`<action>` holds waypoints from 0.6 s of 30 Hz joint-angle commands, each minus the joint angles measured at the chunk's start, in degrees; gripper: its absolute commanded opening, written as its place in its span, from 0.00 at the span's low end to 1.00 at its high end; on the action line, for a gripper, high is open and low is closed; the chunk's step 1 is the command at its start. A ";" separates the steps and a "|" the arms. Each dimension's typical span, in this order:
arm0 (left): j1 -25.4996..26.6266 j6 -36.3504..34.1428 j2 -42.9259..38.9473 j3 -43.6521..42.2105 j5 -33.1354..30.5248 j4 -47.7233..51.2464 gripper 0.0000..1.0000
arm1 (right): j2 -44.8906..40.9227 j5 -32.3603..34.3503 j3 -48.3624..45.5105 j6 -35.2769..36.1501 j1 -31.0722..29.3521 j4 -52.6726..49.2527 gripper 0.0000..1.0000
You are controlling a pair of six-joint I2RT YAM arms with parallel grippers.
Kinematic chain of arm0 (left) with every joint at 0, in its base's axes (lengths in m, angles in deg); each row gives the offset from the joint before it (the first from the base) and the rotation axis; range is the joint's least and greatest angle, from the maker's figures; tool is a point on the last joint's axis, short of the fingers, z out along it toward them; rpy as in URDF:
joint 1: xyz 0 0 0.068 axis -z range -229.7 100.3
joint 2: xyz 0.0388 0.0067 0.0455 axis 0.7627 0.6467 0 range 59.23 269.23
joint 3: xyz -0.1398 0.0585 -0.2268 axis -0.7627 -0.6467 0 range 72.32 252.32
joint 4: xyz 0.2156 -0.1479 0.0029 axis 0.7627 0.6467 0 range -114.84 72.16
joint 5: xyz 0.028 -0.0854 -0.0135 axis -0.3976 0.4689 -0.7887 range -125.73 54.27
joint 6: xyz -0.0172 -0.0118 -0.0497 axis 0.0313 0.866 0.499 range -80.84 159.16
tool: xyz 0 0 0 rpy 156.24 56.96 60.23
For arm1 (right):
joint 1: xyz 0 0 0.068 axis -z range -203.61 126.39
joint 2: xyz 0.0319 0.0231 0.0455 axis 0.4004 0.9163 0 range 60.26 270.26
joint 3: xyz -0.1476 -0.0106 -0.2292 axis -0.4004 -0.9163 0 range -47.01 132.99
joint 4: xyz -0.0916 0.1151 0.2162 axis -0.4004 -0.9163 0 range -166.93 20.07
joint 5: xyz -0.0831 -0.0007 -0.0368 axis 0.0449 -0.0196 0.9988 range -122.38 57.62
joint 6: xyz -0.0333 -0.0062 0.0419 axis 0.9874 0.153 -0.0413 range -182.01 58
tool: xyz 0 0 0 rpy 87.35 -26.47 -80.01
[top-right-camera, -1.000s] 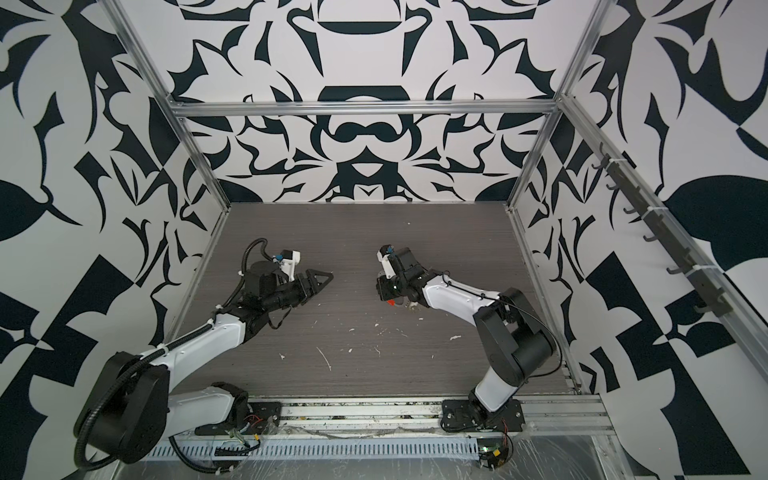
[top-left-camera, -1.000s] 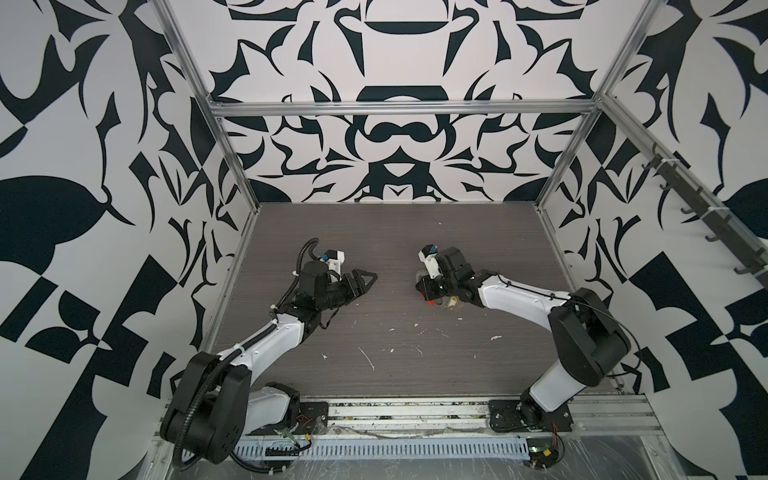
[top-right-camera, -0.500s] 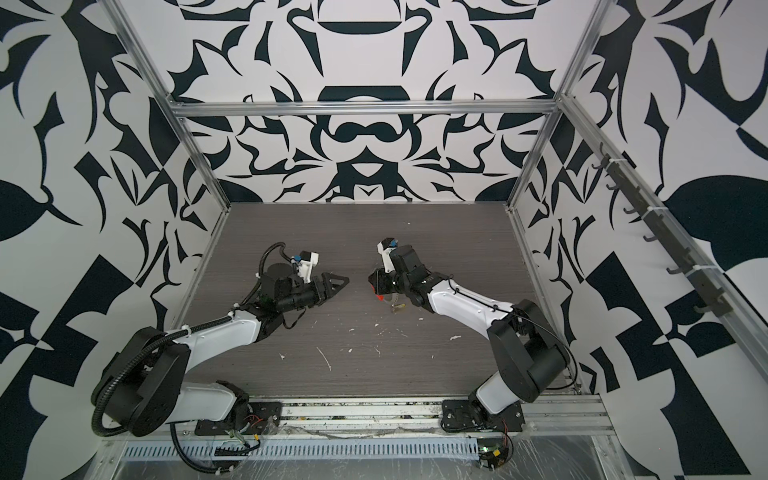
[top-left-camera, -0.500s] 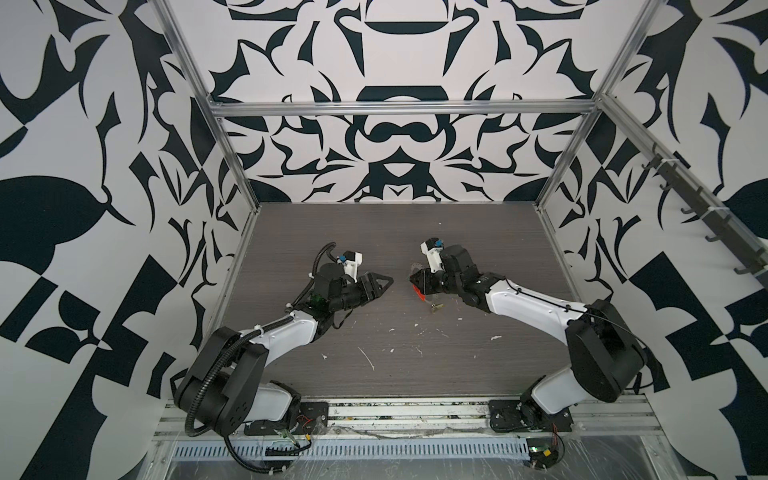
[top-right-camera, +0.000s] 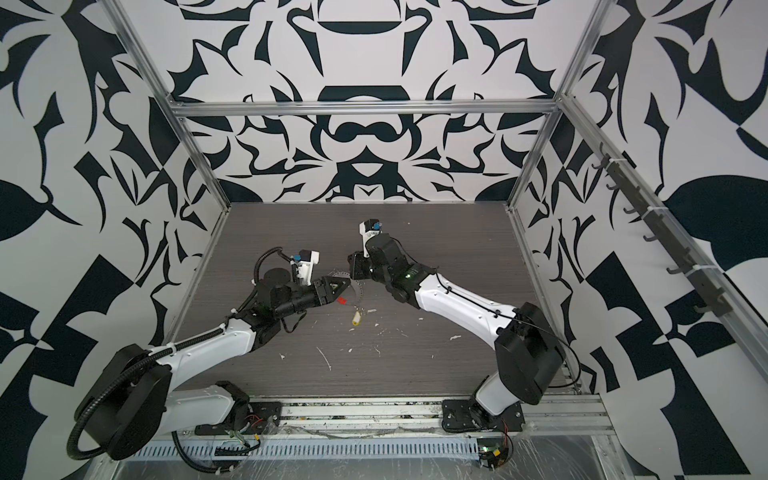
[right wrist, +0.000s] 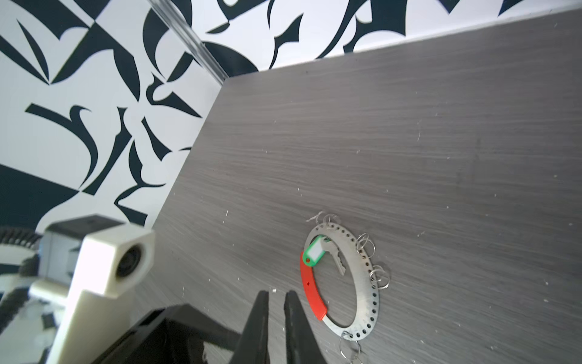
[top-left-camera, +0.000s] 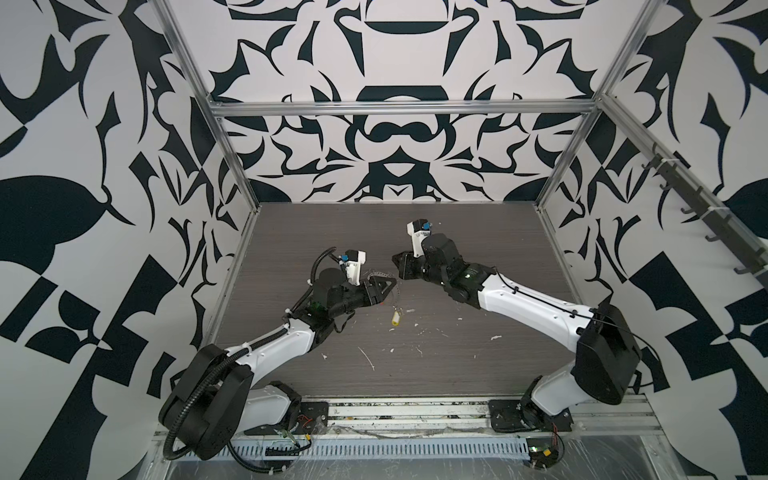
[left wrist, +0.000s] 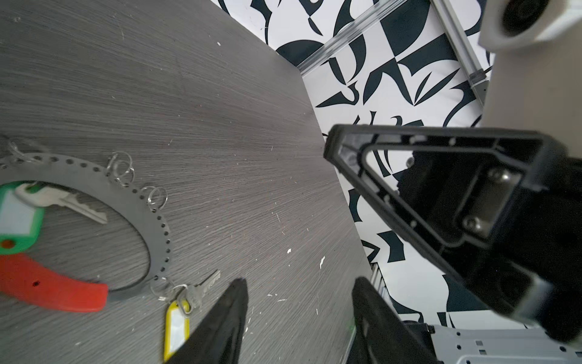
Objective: Remove the keys from the keyring
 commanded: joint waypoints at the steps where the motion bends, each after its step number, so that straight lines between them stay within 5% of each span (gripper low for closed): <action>1: 0.01 -1.32 -2.34 -0.91 -2.38 0.80 0.62 | 0.56 2.26 3.24 -1.16 -0.45 -1.62 0.19; 10: -0.08 -4.18 -13.87 -0.26 -17.56 22.27 0.74 | 7.07 3.68 6.36 5.35 -0.44 -13.49 0.45; 18: -0.08 -4.83 -18.09 -0.47 -22.39 29.28 0.82 | 17.13 0.45 8.27 8.63 -0.44 -16.52 0.48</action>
